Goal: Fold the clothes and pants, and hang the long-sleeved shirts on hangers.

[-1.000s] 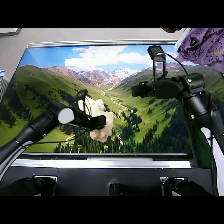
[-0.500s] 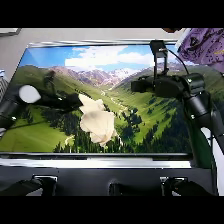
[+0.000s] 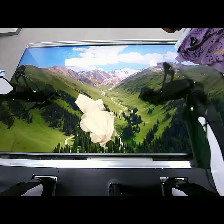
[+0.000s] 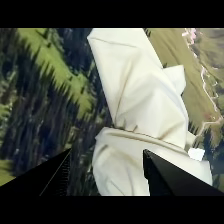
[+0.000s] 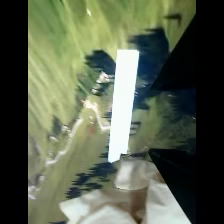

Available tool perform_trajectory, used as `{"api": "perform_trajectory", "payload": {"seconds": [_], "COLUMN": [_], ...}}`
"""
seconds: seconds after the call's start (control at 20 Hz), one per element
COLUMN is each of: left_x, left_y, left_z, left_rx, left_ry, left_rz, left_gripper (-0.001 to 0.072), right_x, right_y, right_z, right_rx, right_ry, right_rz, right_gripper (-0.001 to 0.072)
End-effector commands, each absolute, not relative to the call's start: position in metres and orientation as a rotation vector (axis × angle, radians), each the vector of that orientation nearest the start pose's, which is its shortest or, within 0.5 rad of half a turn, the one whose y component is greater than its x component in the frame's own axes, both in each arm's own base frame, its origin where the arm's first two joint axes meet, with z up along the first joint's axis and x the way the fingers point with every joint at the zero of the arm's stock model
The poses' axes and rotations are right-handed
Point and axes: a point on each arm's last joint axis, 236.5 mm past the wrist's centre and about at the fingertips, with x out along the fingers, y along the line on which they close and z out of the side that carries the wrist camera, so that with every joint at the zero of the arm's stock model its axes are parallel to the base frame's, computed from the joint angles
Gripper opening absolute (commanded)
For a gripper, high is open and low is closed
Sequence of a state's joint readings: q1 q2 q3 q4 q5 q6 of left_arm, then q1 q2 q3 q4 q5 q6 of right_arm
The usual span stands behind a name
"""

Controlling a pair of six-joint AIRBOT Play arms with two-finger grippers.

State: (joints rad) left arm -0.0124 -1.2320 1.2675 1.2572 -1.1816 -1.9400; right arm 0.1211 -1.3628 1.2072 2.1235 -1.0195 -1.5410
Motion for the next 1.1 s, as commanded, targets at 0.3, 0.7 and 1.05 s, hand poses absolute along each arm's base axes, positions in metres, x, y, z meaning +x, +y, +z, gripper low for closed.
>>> {"api": "perform_trajectory", "payload": {"seconds": [0.3,0.7,1.05], "left_x": [0.410,0.417,0.460], "left_y": [-0.057,-0.056,-0.100], "left_z": [0.073,0.020,-0.038], "left_rx": [-0.616,-0.617,-0.717], "left_ry": [1.141,1.264,1.260], "left_rz": [0.044,0.051,-0.154], "left_gripper": [0.0536,0.0536,0.0535], "right_x": [0.304,0.297,0.291], "right_y": [0.272,0.299,0.293], "right_z": [-0.037,-0.068,-0.068], "right_rx": [0.517,0.476,0.428], "right_ry": [1.518,1.538,1.556], "right_rz": [0.862,0.840,0.850], "right_gripper": [0.0426,0.0134,0.0026]}}
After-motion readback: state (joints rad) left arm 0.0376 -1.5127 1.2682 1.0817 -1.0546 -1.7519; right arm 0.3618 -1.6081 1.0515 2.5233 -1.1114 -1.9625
